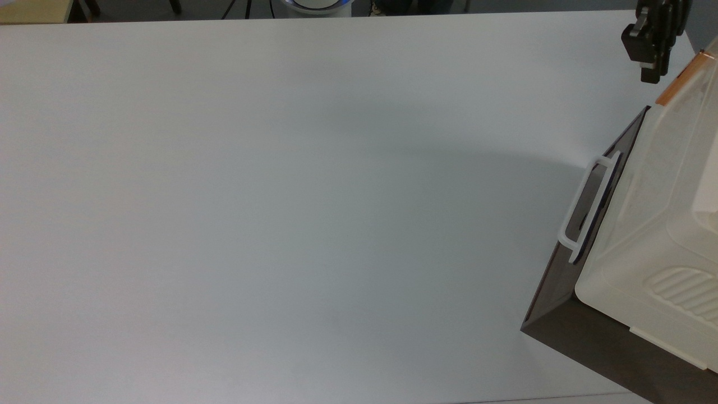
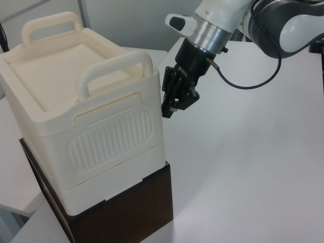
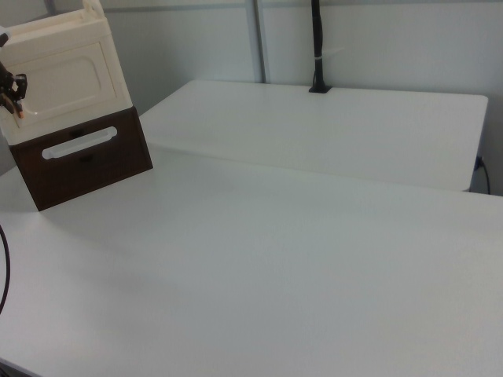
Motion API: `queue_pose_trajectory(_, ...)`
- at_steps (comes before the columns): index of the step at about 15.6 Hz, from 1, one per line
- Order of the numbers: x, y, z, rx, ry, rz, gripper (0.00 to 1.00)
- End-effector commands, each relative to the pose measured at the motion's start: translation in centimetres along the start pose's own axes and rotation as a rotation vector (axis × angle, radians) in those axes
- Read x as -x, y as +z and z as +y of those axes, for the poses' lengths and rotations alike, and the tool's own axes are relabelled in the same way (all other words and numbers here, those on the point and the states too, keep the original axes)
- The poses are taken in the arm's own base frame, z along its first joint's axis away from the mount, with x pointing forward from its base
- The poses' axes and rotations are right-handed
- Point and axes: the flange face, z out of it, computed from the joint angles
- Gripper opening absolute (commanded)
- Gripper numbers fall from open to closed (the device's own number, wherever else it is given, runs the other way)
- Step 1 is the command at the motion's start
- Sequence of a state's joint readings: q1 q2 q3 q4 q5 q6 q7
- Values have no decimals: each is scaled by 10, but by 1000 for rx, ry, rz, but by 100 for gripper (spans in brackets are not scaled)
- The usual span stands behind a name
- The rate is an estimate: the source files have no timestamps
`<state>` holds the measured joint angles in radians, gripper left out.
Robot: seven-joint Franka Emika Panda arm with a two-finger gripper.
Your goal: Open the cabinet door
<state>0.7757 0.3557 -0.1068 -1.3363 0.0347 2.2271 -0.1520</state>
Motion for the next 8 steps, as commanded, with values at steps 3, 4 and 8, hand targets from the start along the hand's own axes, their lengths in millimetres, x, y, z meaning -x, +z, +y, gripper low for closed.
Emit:
queue_pose_trajectory(3,8,-7,-1,-32,76,-8,25)
queue_pose_trajectory(4,7,-9,-1,-32,78,-3,28)
queue_pose_trajectory(8,1,-9,5,-11,102,66,29)
